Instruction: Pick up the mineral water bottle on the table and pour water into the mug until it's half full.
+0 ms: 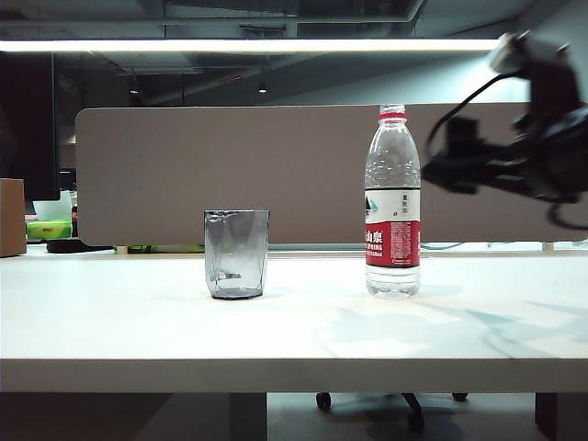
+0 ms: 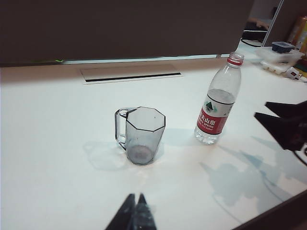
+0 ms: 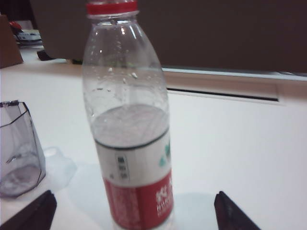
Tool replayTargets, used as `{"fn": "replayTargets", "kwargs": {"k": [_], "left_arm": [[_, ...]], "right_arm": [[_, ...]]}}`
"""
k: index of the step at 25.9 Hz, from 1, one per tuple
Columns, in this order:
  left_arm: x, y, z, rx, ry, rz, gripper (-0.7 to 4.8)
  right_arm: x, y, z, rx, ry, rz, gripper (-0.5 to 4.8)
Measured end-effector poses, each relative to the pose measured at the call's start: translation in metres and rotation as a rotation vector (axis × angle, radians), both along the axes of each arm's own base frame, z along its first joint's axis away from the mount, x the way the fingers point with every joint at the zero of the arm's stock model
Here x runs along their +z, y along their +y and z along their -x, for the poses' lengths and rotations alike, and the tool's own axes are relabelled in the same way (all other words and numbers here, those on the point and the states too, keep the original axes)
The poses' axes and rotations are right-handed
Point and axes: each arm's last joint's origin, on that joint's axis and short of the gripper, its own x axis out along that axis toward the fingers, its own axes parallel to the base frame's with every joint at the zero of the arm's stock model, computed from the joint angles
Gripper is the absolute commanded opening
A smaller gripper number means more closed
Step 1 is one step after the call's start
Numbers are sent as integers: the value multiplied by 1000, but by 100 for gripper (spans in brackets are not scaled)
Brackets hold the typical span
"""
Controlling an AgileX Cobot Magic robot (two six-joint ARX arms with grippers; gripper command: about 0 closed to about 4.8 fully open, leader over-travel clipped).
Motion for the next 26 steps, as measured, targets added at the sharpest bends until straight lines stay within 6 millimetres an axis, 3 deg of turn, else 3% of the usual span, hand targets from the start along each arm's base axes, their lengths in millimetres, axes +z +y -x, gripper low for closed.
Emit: {"fn": "replayTargets", "kwargs": {"k": [6,18,26], "left_arm": [[0,0,0,0,1,0,-5],[0,0,0,4,0,-1,-5],[0,0,0,4,0,-1,-5]], "right_arm": [[-10,17,-38,31,-24,-44,479],[-25,32,-79,59,27,-38,479],[-25,37,-96,62,48,-32,479]]}}
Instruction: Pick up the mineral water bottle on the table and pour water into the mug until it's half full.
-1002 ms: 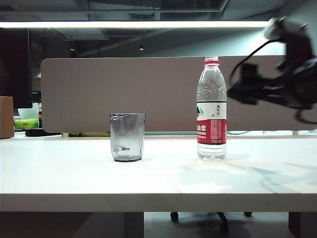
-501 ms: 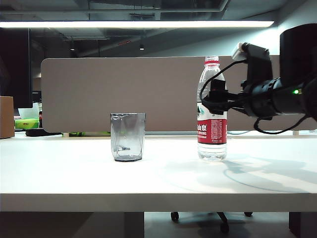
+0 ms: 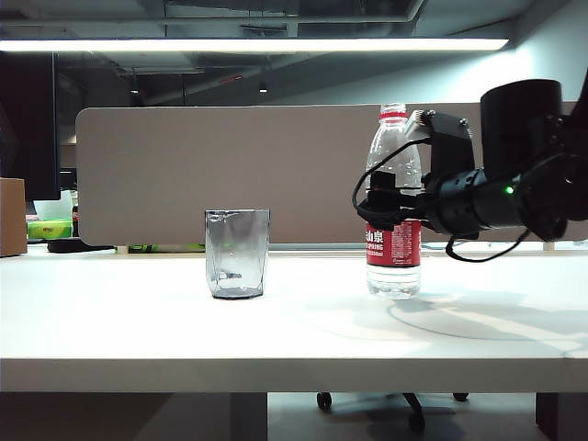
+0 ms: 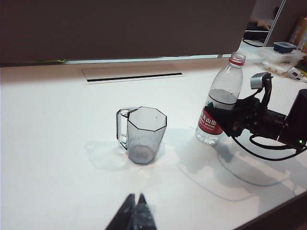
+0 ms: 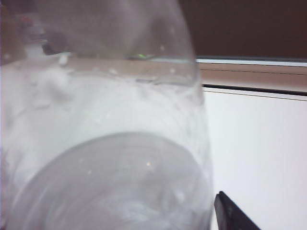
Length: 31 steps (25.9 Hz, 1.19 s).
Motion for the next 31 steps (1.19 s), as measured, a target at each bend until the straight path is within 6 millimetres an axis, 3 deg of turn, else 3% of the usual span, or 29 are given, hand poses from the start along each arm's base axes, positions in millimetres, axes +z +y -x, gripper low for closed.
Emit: {"fn": "replayTargets", "kwargs": {"k": [8,11,25,26,28,31], "left_arm": [[0,0,0,0,-1,0,-5],[0,0,0,0,0,0,-5],[0,0,0,0,0,0,-5],[0,0,0,0,0,0,-5],[0,0,0,0,0,0,-5],[0,0,0,0,0,0,-5]], "right_arm": [[0,3,-7,15,66,17,421],[-1,3,-7,20,74,18,354],[-1,11,-5,35,70,34,353],[-1,12,-4,39,66,44,349],[-1,13,-4,44,61,53,290],[-1,14,-3,48,60,57,278]]}}
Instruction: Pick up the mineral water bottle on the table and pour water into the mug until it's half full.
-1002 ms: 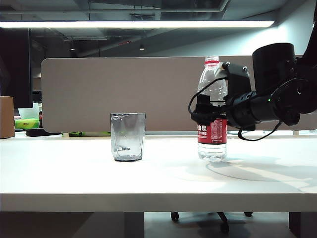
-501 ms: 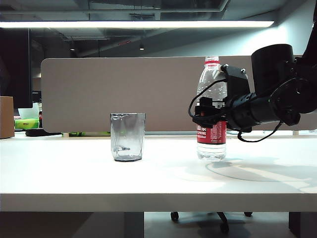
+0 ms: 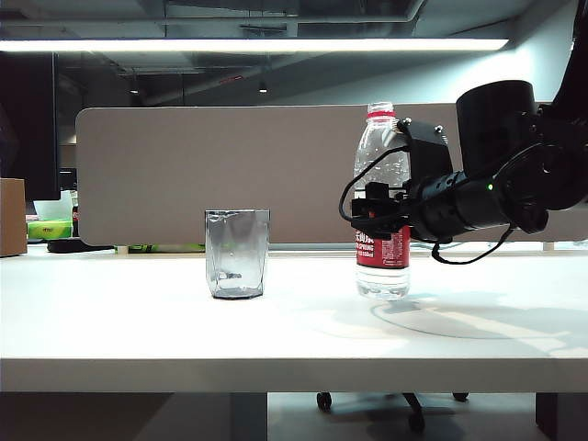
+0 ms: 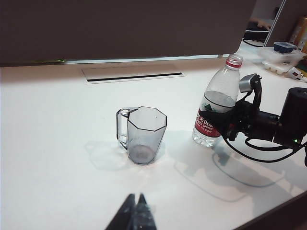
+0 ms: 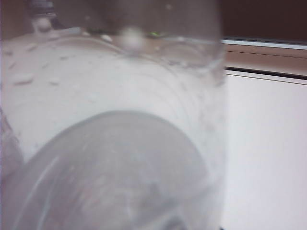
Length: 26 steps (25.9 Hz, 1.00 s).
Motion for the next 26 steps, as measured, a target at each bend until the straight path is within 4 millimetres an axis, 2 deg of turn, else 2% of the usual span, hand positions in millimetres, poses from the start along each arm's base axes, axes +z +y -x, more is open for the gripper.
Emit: {"fn": "replayTargets", "kwargs": {"k": [3,5,9,11,13,19,23,26], "left_arm": [[0,0,0,0,0,0,-5],[0,0,0,0,0,0,-5],[0,0,0,0,0,0,-5],[0,0,0,0,0,0,-5],[0,0,0,0,0,0,-5],[0,0,0,8,0,-1,-5],[0,0,0,10,1,-2,-5],[0,0,0,11,0,-2,-5]], "right_arm": [[0,0,0,0,0,-1,289],[0,0,0,0,-1,2,325],[5,0,1,6,5,40,328],[15,0,0,13,43,97,328],[41,3,-10,16,71,198,303],[84,10,-23,22,-18,235,273],[103,20,-30,39,14,293,273],[110,28,-30,56,21,373,273]]}}
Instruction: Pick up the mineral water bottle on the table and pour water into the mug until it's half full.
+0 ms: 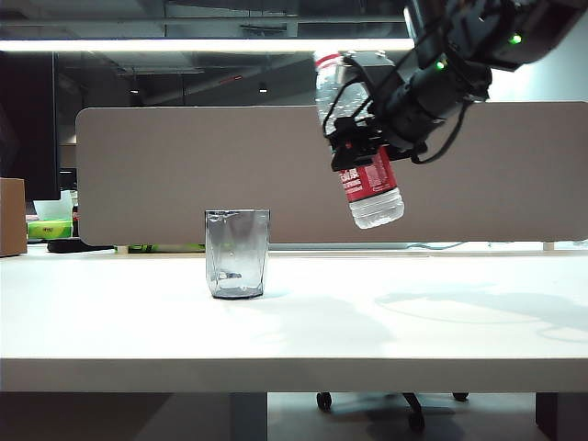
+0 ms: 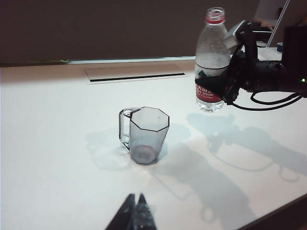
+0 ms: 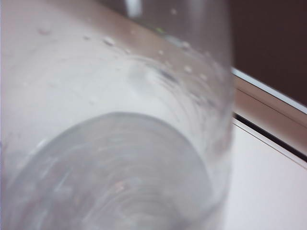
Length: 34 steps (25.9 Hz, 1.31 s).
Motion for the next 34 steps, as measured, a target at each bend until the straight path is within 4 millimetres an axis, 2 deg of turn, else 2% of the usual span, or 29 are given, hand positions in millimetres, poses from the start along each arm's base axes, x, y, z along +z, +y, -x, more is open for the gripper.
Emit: {"fn": "replayTargets", "kwargs": {"k": [2,8,12,16,25,28,34], "left_arm": [[0,0,0,0,0,0,-5],[0,0,0,0,0,0,-5],[0,0,0,0,0,0,-5],[0,0,0,0,0,0,-5],[0,0,0,0,0,0,-5],[0,0,0,1,-1,0,-5],[5,0,-1,18,-56,-7,-5]], "right_arm": [[7,12,2,23,-3,109,273],[17,26,5,34,-35,280,273],[13,28,9,38,-22,398,273],[-3,31,7,32,-20,622,273],[-13,32,5,55,-25,771,273],[-22,32,2,51,-13,846,273],[-13,36,-5,18,-42,892,273]]}}
